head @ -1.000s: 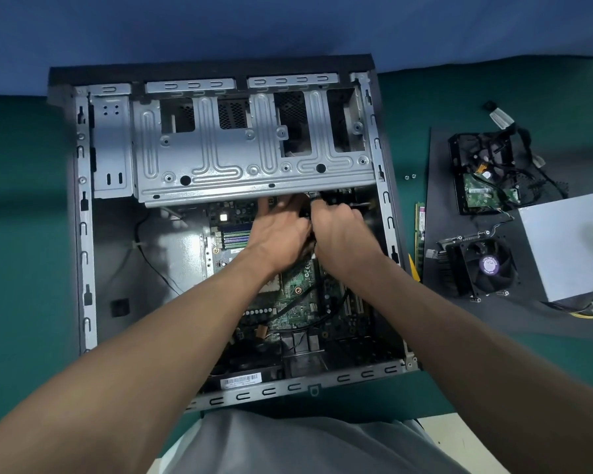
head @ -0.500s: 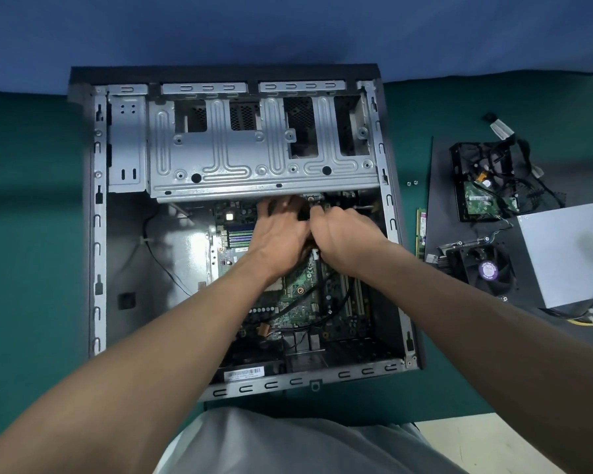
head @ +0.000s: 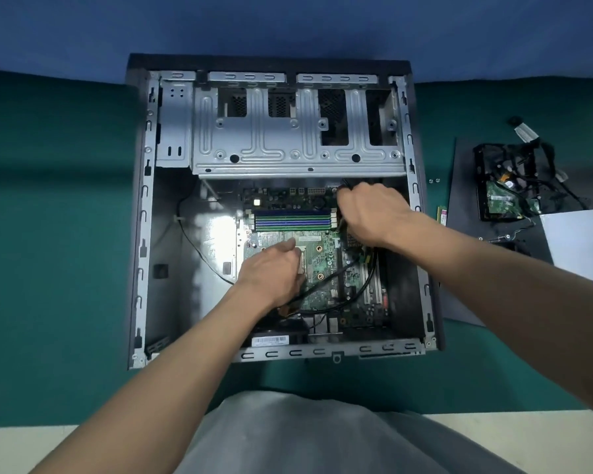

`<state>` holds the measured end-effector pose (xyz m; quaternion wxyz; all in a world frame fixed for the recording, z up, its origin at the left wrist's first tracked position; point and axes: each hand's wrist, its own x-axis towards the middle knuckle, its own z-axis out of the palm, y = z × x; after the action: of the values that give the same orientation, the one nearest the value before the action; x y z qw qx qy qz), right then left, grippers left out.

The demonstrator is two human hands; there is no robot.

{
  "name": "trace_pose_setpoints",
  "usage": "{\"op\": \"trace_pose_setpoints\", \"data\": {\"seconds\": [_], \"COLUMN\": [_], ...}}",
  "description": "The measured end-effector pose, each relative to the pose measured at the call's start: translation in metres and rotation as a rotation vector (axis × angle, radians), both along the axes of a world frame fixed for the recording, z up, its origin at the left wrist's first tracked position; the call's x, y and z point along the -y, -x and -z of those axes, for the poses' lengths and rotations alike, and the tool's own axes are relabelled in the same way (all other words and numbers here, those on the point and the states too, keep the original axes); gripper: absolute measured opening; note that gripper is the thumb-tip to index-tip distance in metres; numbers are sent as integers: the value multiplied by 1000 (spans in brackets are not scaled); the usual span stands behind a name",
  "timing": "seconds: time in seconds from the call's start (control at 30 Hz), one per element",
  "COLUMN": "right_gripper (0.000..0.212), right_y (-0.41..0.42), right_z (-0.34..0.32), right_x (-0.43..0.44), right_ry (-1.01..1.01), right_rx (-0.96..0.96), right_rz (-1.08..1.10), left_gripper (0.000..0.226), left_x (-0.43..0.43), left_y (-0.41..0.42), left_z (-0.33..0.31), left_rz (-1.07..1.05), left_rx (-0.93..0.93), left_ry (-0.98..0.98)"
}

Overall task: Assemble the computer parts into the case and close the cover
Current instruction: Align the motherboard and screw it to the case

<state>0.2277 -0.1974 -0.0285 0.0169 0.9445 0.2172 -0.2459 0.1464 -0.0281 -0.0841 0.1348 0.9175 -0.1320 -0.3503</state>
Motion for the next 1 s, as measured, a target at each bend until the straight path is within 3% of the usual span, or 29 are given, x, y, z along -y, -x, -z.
{"op": "trace_pose_setpoints", "data": {"seconds": [0.07,0.13,0.3,0.43,0.53,0.73,0.9,1.0], "right_gripper": [8,12,7,5,18,10,15,25], "right_y": [-1,-1,-1,-1,1,0,2,3], "right_z": [1,4,1,-1,2,-1,6,8], "right_x": [0,-2,-3,-2,-3,-3,-6,-6], "right_ry": [38,76,131,128,170,150,128,164], "right_rx": [31,46,-134,-16,3,-193,37,-4], "right_rz": [10,2,-9,12,28,2,26,60], "left_gripper": [41,40,39,41,41,46,50,58], "left_x": [0,-1,0,2,2,6,6,6], "left_y": [0,-1,-6,-8,-8,-5,-6,-6], "left_z": [0,-3,-13,-15,-13,-13,-15,-16], "left_rz": [28,55,124,116,118,126,130,129], "left_rx": [-27,-52,-102,-123,-128,-144,-156,-166], "left_ry": [-4,-19,-104,-114,-125,-143,-158,-173]}}
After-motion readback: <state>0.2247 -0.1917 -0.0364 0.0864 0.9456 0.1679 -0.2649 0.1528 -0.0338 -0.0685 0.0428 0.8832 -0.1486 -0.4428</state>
